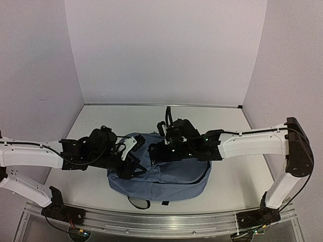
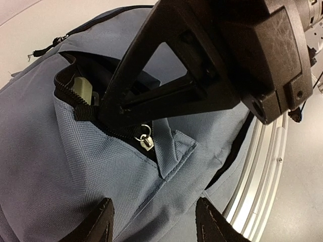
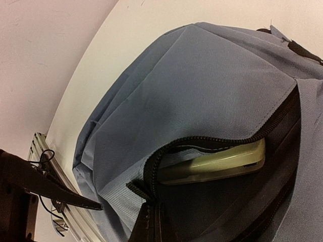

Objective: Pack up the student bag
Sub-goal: Zip the student bag at the center of the board.

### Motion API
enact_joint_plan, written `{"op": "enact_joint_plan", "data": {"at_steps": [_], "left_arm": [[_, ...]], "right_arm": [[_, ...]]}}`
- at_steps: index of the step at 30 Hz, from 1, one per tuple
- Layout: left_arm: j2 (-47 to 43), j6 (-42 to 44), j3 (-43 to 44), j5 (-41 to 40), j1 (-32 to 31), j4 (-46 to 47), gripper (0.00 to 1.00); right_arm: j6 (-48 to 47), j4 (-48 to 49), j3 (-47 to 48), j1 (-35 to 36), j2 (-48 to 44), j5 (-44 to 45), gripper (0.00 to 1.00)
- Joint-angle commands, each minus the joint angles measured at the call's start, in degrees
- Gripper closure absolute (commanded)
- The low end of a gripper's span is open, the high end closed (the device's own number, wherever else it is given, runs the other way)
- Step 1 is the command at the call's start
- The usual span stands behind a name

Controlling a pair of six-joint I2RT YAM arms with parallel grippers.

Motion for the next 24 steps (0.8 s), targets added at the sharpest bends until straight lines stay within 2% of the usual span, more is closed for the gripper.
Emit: {"op": "enact_joint_plan", "data": {"at_steps": [1,10,17,24], "left_arm": [[1.8,2.5,-1.2,0.9,-0.4,7.2,0.45],[6.6,2.0,-3.2,-0.4,-2.1,8.4,0.45],[8.9,3.2,-3.3,-11.5,-4.9,12.2,0.56],[11.2,5.2,-4.5,-20.1,-7.2,18.1,0.56]], "right_arm": [[1.8,3.2,-1.1,-0.4,-3.9,0.2,1.00],[2.6,5.9,-2.2,-0.5,-3.9,-0.5,1.00],[3.5,7.9,-3.3,-0.5,-2.3,-3.0,1.00],[5.3,11.0,-5.2,-0.5,-1.6,-5.4,1.00]]}}
